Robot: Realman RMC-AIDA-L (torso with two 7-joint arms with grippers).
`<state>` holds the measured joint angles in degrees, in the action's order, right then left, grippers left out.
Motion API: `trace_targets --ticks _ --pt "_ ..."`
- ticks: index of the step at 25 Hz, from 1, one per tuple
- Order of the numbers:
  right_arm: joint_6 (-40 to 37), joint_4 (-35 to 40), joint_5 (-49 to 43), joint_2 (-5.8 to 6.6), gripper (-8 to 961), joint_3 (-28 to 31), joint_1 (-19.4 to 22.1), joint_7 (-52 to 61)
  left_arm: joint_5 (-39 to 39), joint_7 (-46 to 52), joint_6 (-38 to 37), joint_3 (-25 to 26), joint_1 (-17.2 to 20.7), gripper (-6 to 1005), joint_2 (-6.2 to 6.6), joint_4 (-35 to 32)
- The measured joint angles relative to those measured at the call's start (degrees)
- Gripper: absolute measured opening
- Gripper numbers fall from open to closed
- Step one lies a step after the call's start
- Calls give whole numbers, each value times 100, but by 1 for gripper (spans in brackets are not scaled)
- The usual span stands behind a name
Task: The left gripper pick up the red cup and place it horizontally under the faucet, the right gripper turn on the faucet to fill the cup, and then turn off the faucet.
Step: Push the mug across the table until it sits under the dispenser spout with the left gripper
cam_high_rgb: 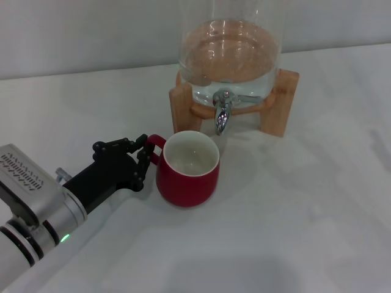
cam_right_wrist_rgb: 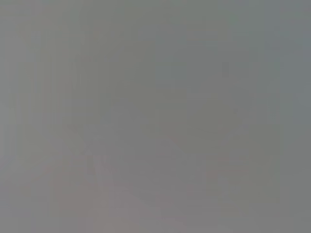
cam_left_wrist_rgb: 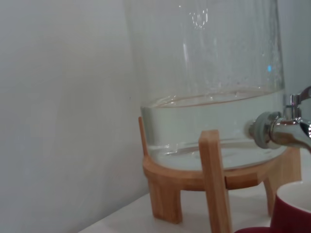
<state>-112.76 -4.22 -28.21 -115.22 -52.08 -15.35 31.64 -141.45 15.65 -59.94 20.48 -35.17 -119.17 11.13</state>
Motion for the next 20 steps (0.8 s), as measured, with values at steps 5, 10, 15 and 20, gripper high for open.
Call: trace_targets --ticks 5,10,15,20 --pt "2 -6 0 0 758 -43 -23 0 0 0 89 -22 -66 139 -4 -51" --pt "12 -9 0 -5 758 -46 -34 0 1 0 132 -34 -131 140 -3 -51" --pt "10 -9 0 -8 758 -48 -39 0 -3 0 137 -40 -212 141 -1 -50" --pt "5 -9 0 -9 758 -47 -39 0 -131 0 142 -25 -255 142 2 -50"
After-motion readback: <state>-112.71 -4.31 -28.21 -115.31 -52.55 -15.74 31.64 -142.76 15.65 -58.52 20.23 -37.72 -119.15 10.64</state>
